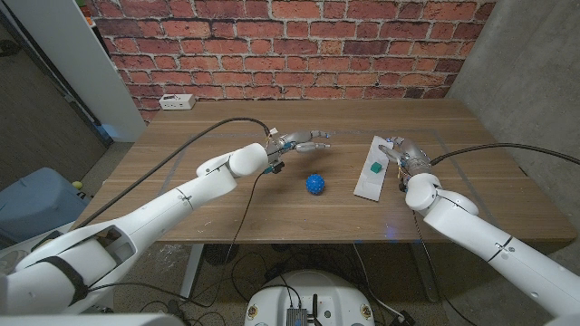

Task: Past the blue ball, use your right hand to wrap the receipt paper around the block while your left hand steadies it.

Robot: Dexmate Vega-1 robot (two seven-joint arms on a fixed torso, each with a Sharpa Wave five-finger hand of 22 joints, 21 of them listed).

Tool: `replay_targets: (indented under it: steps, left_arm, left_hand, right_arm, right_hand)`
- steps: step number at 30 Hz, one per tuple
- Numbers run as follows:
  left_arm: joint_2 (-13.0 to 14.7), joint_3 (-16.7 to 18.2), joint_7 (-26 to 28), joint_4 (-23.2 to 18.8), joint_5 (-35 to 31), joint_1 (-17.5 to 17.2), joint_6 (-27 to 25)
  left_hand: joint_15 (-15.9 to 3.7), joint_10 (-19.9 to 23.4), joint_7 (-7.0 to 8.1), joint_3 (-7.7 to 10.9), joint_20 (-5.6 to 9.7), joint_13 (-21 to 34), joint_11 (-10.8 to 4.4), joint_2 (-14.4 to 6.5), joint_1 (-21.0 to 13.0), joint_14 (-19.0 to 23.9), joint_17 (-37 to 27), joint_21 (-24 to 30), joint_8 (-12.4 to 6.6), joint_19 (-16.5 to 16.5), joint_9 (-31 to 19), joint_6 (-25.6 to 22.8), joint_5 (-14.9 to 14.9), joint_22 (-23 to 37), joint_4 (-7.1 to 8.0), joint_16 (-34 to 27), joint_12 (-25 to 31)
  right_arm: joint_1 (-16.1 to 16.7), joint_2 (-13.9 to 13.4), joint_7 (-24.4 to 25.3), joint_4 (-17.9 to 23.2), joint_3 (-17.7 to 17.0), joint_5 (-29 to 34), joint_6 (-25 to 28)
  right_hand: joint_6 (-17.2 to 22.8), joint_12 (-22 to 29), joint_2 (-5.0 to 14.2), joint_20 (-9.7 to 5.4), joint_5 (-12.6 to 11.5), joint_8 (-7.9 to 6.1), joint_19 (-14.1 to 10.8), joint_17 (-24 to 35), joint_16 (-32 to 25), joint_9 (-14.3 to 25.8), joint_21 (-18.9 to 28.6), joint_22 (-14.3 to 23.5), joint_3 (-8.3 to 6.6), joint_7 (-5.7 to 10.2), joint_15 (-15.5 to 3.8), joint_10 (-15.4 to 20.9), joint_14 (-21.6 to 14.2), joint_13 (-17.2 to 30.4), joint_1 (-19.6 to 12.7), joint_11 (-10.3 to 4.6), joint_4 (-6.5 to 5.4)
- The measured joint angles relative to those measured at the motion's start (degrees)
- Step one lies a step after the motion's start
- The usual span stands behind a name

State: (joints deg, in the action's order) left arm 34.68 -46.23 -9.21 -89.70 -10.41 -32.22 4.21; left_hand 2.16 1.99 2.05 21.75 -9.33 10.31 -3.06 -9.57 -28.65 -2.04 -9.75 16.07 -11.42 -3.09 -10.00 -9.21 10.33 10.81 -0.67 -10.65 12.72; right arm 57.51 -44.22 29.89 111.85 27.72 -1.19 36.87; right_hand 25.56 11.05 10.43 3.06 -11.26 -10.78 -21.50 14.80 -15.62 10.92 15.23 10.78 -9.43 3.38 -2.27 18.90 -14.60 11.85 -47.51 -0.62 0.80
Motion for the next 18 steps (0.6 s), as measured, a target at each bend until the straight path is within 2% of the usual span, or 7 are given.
replay_targets:
  steps: [1, 4, 11, 16, 18]
  left_arm:
    - [-0.1, -0.2, -0.2, 0.0, -0.3, 0.2, 0.1]
    - [-0.4, -0.8, -0.9, 0.2, -1.2, 0.7, 0.4]
    - [-1.3, -2.5, -2.5, 0.3, -3.9, 1.8, 1.4]
    - [-1.7, -3.3, -3.5, 0.1, -5.8, 2.1, 2.1]
    - [-1.8, -3.7, -3.8, -0.3, -6.5, 2.2, 2.3]
  left_hand:
    - [0.00, 0.0, 0.00, 0.12, -0.22, 0.0, 0.00, -0.5, 0.0, 0.0, 0.0, -0.2, 0.00, -0.2, 0.0, 0.0, 0.0, 0.0, -0.11, 0.0, 0.0]
    - [0.00, 0.2, 0.00, 0.54, -0.31, 0.0, -0.23, -0.7, -0.2, 0.0, 0.0, -0.4, 0.00, -0.3, 0.0, 0.0, 0.0, 0.0, -0.07, 0.0, 0.0]
    - [0.00, 1.3, 0.44, 1.57, -0.31, 0.0, -0.79, -1.0, -0.4, 0.0, 0.0, -0.6, 0.00, -0.3, 0.0, -1.2, 0.0, 0.0, 0.02, 0.0, 0.0]
    - [0.00, 2.8, 1.79, 2.81, -0.30, 0.0, -1.33, -1.2, -0.6, 0.0, 0.0, -0.6, -0.25, -0.3, 0.0, -3.6, 0.0, 0.3, -0.11, 0.0, 0.0]
    - [0.00, 2.8, 1.84, 3.31, -0.30, 0.0, -1.33, -1.2, -0.6, 0.0, 0.0, -0.6, -0.27, -0.3, 0.0, -4.1, 0.0, 0.3, -0.14, 0.0, 0.0]
  right_arm:
    - [-0.3, 0.1, -0.1, -0.4, 0.2, 0.0, 0.0]
    - [-1.2, 0.5, -0.5, -1.2, 0.6, 0.0, 0.1]
    - [-3.4, 1.0, -1.4, -3.0, 1.9, 0.3, 1.2]
    - [-5.0, 1.3, -2.1, -4.3, 2.9, 0.7, 1.8]
    - [-5.4, 1.4, -2.4, -4.7, 3.1, 0.8, 1.9]
  right_hand:
    - [-0.2, 0.0, 0.00, 0.00, 0.0, 0.00, 0.0, 0.0, 0.0, 0.0, 0.0, 0.0, 0.00, -0.21, -0.10, 0.0, 0.1, 0.0, 0.0, -0.04, 0.00]
    - [-0.4, 0.0, 0.00, 0.00, 0.0, 0.00, 0.0, 0.0, 0.0, 0.0, -0.4, 0.0, -0.44, -0.18, 0.00, -0.1, 0.4, 0.0, 0.0, -0.10, 0.03]
    - [-1.4, 0.0, 0.00, 0.03, 0.0, 0.42, 0.6, 0.1, 0.6, 0.0, -0.4, 0.0, -0.43, 0.00, 0.13, -1.0, 1.2, 0.0, 0.0, 0.00, 0.03]
    - [-1.4, 0.0, 0.00, 0.33, 0.0, 0.42, 0.9, 0.3, 0.6, 0.0, -0.4, 0.3, -0.68, 0.00, -0.09, -1.2, 1.5, 0.0, 0.0, 0.20, 0.27]
    - [-1.4, 0.0, 0.00, 0.33, 0.0, 0.42, 0.9, 0.3, 0.6, 0.0, -0.4, 0.3, -0.68, 0.00, -0.09, -1.5, 1.5, 0.0, 0.0, -0.05, 0.27]
